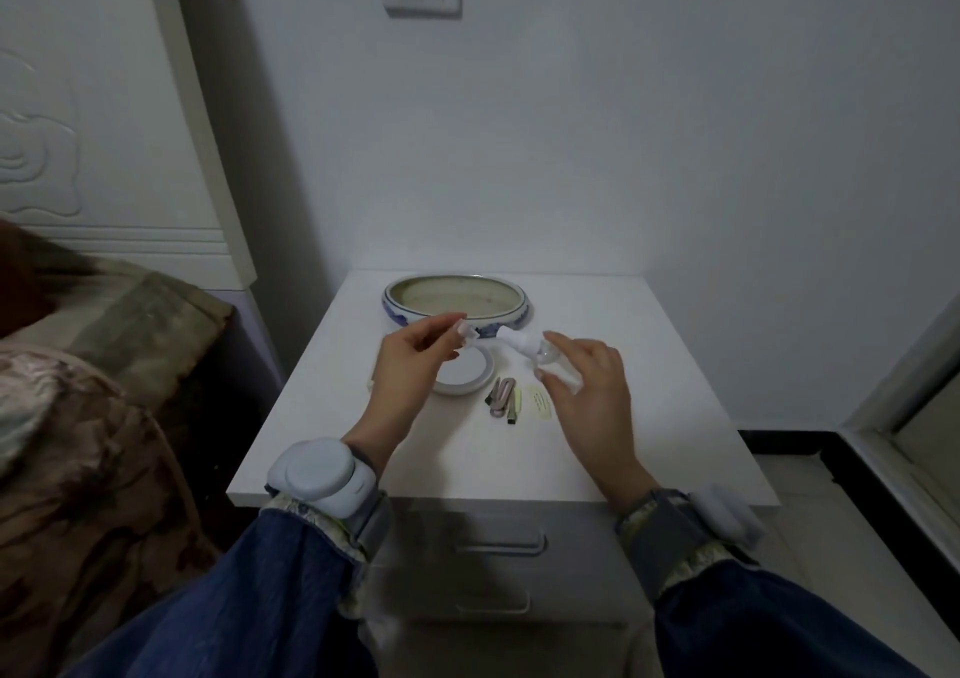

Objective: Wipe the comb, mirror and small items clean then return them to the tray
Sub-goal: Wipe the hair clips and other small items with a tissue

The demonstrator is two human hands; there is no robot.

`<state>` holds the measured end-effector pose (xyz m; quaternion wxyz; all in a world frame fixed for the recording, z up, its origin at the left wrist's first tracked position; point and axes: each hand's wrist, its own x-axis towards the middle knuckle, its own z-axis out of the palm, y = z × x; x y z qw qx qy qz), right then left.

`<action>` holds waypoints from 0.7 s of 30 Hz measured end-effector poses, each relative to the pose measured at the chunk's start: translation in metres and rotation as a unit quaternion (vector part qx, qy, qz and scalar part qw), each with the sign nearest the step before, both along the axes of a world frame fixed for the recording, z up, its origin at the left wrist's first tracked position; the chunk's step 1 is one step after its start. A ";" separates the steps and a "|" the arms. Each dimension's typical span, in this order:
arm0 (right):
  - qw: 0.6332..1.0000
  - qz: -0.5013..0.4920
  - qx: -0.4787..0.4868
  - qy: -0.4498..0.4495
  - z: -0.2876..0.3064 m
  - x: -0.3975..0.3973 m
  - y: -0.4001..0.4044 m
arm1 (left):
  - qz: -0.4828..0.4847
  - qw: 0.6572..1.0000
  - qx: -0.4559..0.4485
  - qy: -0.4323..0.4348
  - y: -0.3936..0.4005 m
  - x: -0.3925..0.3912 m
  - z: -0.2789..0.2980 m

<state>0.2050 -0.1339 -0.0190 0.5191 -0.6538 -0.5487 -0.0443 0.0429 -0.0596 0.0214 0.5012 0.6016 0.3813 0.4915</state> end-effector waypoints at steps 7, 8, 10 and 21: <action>0.999 0.013 -0.025 -0.030 -0.003 -0.005 0.004 | -0.006 1.000 -0.006 -0.019 -0.004 0.005 0.000; 0.999 0.013 -0.027 -0.030 -0.003 -0.006 0.004 | -0.006 1.000 -0.006 -0.021 -0.004 0.005 0.000; 0.999 0.014 -0.034 -0.029 -0.004 -0.005 0.004 | -0.006 1.000 -0.008 -0.023 -0.003 0.006 0.000; 0.998 0.018 -0.046 -0.033 -0.003 -0.012 0.004 | 0.002 1.000 -0.006 -0.025 -0.005 0.010 0.000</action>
